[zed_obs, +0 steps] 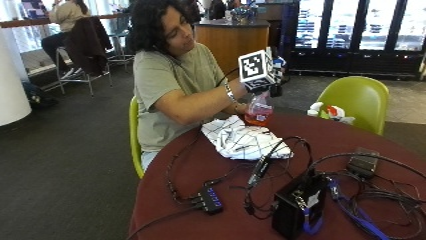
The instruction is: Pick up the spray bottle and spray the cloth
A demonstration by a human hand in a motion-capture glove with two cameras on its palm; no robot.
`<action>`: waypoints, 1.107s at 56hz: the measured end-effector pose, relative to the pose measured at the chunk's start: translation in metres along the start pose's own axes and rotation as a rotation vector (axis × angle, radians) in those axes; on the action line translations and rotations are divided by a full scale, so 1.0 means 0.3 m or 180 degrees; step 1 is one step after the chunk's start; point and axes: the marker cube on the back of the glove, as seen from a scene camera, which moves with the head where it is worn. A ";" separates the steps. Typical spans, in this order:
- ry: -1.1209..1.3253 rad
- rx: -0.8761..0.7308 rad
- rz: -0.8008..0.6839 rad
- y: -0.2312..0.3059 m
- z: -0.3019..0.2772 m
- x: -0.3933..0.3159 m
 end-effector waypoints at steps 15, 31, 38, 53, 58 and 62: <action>-0.0626 0.0710 -0.0276 -0.103 0.146 0.179; -0.0867 0.0956 -0.0501 -0.147 0.201 0.223; -0.0897 0.0939 -0.0518 -0.154 0.205 0.225; -0.0392 0.0258 -0.0056 -0.100 0.167 0.228; 0.0134 -0.0026 0.0126 -0.052 0.133 0.232; 0.0599 -0.0334 0.0269 -0.015 0.088 0.230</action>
